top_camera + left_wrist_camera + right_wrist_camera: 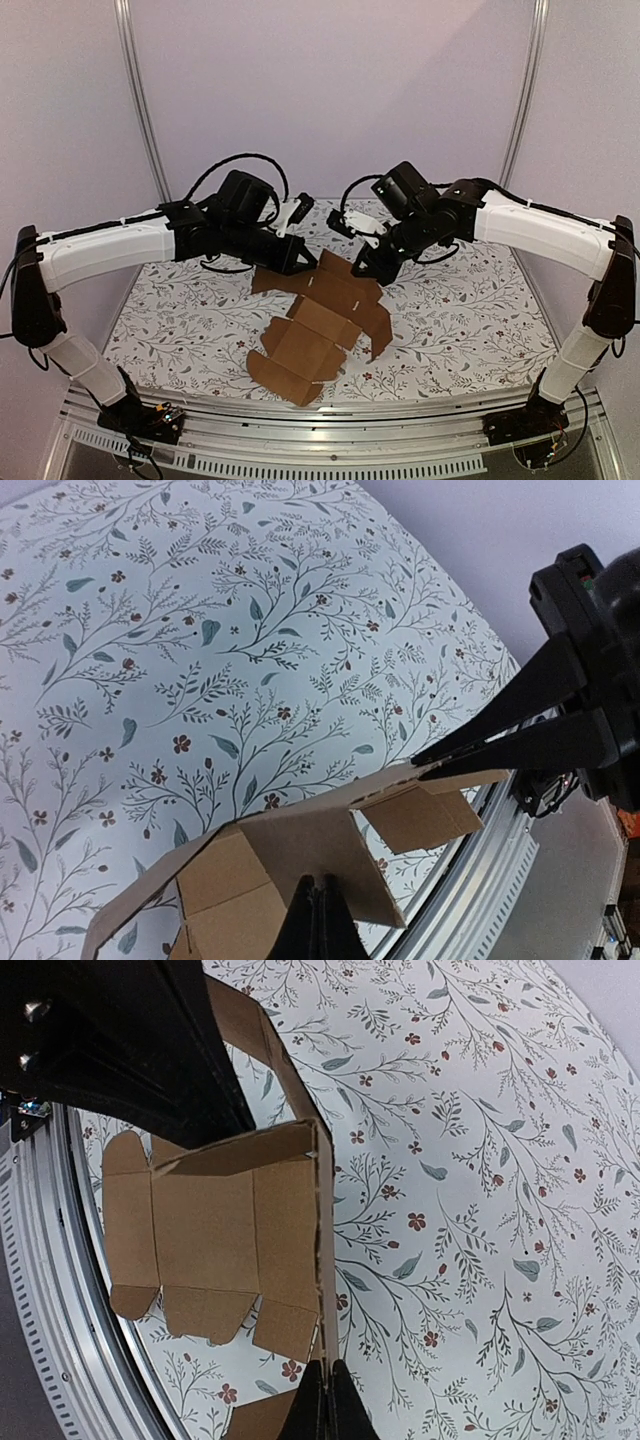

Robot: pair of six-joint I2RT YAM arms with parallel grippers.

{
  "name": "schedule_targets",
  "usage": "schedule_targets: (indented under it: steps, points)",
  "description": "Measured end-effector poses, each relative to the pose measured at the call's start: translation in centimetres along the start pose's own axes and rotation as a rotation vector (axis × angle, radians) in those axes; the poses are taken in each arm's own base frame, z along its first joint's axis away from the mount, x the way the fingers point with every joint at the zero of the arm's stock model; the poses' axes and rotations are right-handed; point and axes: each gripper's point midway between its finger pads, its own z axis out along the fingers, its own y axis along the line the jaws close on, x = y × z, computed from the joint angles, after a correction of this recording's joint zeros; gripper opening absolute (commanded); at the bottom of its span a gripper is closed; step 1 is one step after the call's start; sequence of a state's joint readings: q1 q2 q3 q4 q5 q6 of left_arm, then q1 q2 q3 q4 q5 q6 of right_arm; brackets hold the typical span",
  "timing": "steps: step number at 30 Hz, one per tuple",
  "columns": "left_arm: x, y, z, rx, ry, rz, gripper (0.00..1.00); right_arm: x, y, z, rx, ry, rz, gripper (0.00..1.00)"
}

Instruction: Fold the paper box

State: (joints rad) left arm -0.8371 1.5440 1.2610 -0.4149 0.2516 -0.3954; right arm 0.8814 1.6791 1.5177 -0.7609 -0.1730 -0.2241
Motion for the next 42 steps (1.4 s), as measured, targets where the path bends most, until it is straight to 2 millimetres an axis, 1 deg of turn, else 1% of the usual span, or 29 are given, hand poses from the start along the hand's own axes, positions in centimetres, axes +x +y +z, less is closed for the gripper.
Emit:
schedule_targets:
  steps: [5, 13, 22, 27, 31, 34, 36, 42]
  points:
    - [0.2, -0.1, 1.1, 0.010, 0.014, -0.002, 0.00, 0.0, 0.3, 0.1, -0.005, 0.001, 0.002, 0.00]
    - [0.0, 0.0, 2.3, 0.011, 0.017, -0.026, 0.00, 0.1, 0.8, 0.5, -0.018, 0.008, 0.016, 0.00]
    - [-0.6, 0.1, 2.4, 0.002, -0.010, -0.050, 0.00, -0.5, 1.7, 0.6, -0.074, -0.022, 0.050, 0.00]
    - [-0.5, 0.5, 2.7, -0.023, -0.010, -0.052, 0.00, -0.3, 1.8, 0.8, -0.079, -0.016, 0.077, 0.00]
    - [-0.3, 1.2, 2.7, -0.066, -0.006, -0.045, 0.00, -0.3, 1.6, 1.1, -0.079, -0.012, 0.100, 0.00]
    - [0.2, 2.1, 2.4, -0.108, -0.001, -0.035, 0.00, 0.1, 1.0, 1.8, -0.074, -0.001, 0.133, 0.00]
    - [0.9, 2.7, 2.1, -0.138, 0.005, -0.030, 0.00, 0.4, 0.7, 2.4, -0.073, 0.014, 0.158, 0.00]
    - [3.8, 5.0, 0.9, -0.240, 0.051, -0.024, 0.00, 1.5, 0.4, 3.9, -0.074, 0.043, 0.199, 0.00]
